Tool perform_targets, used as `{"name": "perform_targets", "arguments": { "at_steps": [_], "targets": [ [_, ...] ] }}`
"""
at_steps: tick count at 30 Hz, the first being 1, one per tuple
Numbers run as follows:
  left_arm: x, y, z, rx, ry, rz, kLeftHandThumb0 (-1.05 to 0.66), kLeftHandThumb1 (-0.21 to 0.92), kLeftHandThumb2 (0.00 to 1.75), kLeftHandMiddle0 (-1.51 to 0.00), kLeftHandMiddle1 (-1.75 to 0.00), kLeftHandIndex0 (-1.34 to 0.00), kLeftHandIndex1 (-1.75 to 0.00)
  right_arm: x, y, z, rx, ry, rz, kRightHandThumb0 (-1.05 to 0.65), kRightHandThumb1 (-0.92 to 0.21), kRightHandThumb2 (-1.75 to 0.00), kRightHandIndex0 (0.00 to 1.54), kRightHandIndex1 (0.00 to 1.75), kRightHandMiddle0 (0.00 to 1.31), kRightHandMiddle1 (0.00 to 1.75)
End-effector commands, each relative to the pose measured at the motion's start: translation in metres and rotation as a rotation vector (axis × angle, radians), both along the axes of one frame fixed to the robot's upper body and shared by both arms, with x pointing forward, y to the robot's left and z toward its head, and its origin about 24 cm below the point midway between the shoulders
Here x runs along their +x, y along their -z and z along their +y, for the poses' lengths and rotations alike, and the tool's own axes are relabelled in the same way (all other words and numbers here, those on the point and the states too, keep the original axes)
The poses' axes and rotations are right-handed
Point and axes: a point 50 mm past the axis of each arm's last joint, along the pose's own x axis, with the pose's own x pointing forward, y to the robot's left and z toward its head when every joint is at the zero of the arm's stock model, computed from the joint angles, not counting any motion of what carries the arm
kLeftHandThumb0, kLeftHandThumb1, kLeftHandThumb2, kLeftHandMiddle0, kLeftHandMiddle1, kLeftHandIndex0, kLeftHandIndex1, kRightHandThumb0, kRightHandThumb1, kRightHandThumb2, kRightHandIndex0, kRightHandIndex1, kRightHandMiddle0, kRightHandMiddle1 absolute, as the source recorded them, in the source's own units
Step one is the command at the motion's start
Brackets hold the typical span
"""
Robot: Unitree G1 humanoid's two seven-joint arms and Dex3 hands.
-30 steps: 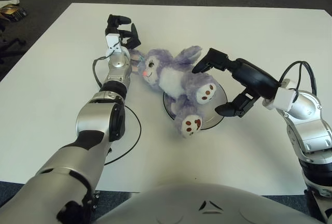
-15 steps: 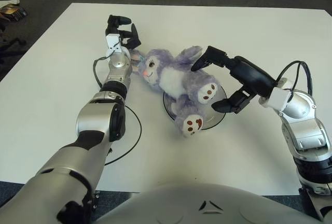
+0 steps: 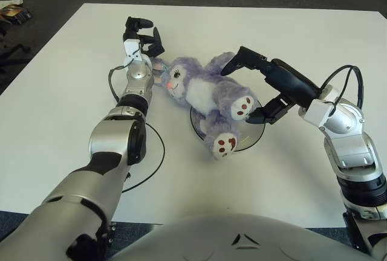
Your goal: Put the doll into the plate.
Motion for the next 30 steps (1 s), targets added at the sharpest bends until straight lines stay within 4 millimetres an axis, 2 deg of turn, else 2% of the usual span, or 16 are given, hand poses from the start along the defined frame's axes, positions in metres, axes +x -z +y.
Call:
{"name": "perform_targets", "arguments": {
  "at_steps": [1,21,30],
  "targets": [
    [-0.0026,0.0044,0.0048,-0.003,-0.007,0.002,-0.01,0.41,1.22,-0.43,-1.75,-0.42,-1.75,0.0015,-0.0043,-0.0001,-0.006,0.015,-0.028,-0.45,-0.27,-1.07,0.17,0.81,0.14,1.22],
    [-0.0035,0.0063,0.0052,0.021,-0.01,0.006,-0.01,0.42,1.21,-0.42,-1.75,-0.41,-1.75,-0.0021,-0.0126,-0.0014,-0.007,0.013,-0.029,-0.44,-0.28,-1.06,0.19,0.77,0.16,1.22],
    [-0.0029,0.0083,0.0072,0.002,0.004,0.024,-0.01,0.39,1.24,-0.45,-1.75,-0.43,-1.75,-0.0042,-0.0138,0.0016,-0.006,-0.026,0.003,-0.44,-0.27,-1.07,0.19,0.77,0.18,1.22]
  ]
}}
